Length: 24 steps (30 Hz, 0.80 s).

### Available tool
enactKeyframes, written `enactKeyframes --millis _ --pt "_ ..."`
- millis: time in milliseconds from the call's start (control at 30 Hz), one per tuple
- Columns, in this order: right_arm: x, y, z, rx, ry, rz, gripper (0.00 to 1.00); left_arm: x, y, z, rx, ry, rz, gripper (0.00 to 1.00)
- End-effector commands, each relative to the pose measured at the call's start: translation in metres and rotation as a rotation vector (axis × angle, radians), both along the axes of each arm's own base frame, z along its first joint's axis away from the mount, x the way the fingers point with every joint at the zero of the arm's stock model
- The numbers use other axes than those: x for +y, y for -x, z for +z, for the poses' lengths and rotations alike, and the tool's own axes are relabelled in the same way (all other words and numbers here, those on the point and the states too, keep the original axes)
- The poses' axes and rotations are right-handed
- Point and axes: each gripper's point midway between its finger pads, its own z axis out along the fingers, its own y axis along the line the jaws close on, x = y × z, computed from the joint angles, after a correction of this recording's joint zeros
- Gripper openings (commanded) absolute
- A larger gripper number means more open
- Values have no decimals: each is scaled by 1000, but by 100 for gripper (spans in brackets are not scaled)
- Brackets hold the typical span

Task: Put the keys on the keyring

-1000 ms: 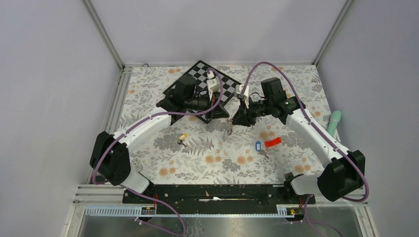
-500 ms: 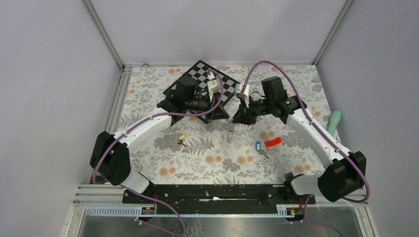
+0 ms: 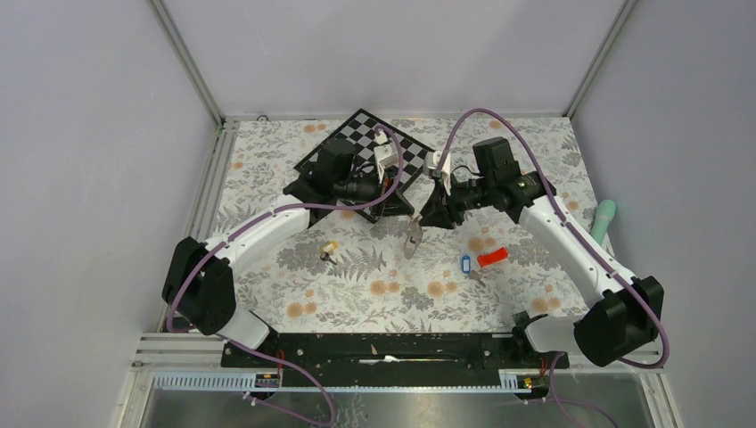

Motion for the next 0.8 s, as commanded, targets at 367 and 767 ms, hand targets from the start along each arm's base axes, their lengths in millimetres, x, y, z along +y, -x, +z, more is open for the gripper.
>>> enactKeyframes --millis 367,767 --pt "8 3 28 -56 -59 39 38 -3 -7 17 -67 44 18 0" --pt "7 0 18 -73 -27 38 37 -3 -5 19 -64 49 11 0"
